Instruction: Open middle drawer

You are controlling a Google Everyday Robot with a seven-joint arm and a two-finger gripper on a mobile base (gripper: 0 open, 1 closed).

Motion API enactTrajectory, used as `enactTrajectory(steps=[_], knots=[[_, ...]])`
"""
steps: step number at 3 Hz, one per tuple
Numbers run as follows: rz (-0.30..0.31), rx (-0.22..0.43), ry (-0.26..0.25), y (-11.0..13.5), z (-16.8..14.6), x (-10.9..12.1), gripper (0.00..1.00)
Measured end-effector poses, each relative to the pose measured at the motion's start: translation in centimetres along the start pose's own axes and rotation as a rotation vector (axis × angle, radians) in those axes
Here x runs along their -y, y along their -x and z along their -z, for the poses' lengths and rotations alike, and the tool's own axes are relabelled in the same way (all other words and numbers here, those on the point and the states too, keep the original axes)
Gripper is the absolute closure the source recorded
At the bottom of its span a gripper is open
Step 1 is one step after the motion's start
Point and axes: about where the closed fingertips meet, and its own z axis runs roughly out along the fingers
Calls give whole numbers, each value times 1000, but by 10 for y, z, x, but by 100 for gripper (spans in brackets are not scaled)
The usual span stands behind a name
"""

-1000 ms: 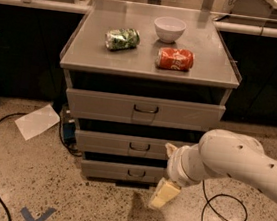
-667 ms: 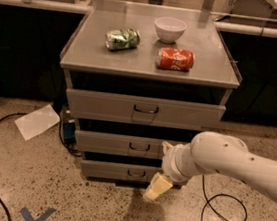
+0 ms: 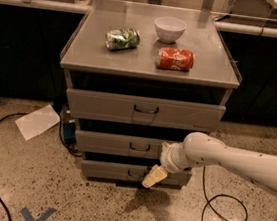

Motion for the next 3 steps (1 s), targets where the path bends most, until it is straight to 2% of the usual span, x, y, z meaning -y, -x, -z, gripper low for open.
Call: enactTrajectory(steps=[1,2,3], knots=[[1,9,-6,0,-10,-1,0],[6,82,-20,15,-45,6,0],[-14,150,-31,32,-92,22,0]])
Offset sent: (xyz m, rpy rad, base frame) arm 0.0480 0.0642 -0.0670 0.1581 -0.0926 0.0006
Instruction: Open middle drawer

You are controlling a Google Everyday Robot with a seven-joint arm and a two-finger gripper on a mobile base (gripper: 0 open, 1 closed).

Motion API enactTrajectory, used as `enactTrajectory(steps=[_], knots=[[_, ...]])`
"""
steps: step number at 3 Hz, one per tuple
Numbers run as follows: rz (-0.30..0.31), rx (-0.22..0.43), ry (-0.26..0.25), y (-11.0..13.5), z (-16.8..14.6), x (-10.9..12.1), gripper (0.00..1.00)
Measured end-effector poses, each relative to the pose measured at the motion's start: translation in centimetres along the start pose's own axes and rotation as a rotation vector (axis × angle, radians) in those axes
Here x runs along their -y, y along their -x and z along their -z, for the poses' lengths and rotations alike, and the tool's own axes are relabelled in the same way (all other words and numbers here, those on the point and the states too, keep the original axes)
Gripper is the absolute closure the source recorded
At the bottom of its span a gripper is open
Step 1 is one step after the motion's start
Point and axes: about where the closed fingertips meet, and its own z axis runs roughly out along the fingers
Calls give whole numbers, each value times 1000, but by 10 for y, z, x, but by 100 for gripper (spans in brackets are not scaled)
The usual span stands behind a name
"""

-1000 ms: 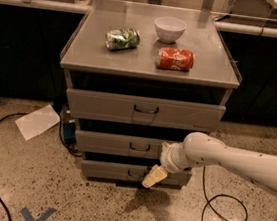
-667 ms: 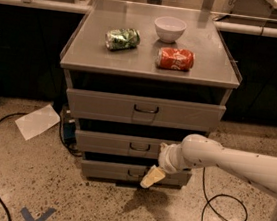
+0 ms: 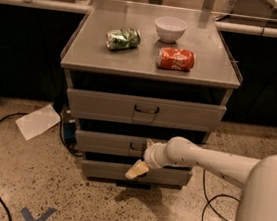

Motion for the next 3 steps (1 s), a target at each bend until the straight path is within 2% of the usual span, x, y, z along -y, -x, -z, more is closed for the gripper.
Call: enactTrajectory(steps=[1,2,3], knots=[[-30,39,-31,9,-37,26,0],[-30,39,-32,9,-38,27,0],[-37,32,-24,12,-50,38,0]])
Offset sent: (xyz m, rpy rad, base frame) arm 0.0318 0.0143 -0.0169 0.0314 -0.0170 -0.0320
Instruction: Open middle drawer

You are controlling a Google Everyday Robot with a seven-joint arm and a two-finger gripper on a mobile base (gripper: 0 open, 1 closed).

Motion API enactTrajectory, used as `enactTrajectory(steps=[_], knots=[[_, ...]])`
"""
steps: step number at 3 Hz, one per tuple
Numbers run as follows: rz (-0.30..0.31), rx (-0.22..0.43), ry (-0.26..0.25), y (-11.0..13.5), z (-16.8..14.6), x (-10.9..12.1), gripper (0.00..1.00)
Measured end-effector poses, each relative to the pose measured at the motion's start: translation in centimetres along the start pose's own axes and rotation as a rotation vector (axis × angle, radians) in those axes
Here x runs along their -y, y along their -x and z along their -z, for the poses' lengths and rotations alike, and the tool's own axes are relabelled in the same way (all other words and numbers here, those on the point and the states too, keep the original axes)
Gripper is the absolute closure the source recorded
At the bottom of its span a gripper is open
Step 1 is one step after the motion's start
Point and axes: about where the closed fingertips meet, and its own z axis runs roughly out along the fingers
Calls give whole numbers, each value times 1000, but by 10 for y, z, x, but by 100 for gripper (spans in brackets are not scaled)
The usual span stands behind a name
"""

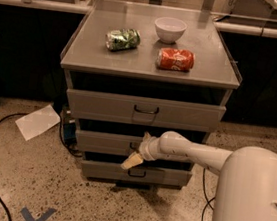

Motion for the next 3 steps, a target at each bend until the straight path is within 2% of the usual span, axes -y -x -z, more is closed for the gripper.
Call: enactTrajectory(steps=[1,2,3], knots=[[0,0,0,1,1,0,0],[-21,-29,74,-2,8,-11,0],[-21,-29,74,-2,8,-11,0]])
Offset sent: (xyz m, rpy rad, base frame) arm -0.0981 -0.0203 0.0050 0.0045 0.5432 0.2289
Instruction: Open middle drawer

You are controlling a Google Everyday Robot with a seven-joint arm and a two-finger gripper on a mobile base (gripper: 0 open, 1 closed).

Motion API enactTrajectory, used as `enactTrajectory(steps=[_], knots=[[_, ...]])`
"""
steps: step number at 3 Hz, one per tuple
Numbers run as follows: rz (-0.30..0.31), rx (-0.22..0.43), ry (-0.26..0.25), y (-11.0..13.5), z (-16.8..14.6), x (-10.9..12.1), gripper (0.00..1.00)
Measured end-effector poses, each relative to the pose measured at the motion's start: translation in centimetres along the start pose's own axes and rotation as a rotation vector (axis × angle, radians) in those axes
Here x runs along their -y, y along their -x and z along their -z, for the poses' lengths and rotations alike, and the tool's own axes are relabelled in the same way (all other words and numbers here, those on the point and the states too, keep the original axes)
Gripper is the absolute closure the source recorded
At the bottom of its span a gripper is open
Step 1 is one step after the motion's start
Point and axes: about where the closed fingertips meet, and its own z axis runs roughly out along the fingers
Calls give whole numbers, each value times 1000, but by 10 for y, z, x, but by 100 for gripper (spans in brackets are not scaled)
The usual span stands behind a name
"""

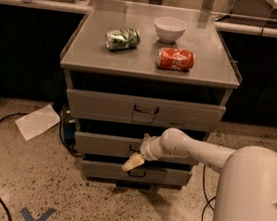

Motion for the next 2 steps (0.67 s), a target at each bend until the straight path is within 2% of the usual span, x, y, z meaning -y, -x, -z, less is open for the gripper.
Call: enactTrajectory(steps=[2], knots=[[19,12,23,-1,-1,-13,0]])
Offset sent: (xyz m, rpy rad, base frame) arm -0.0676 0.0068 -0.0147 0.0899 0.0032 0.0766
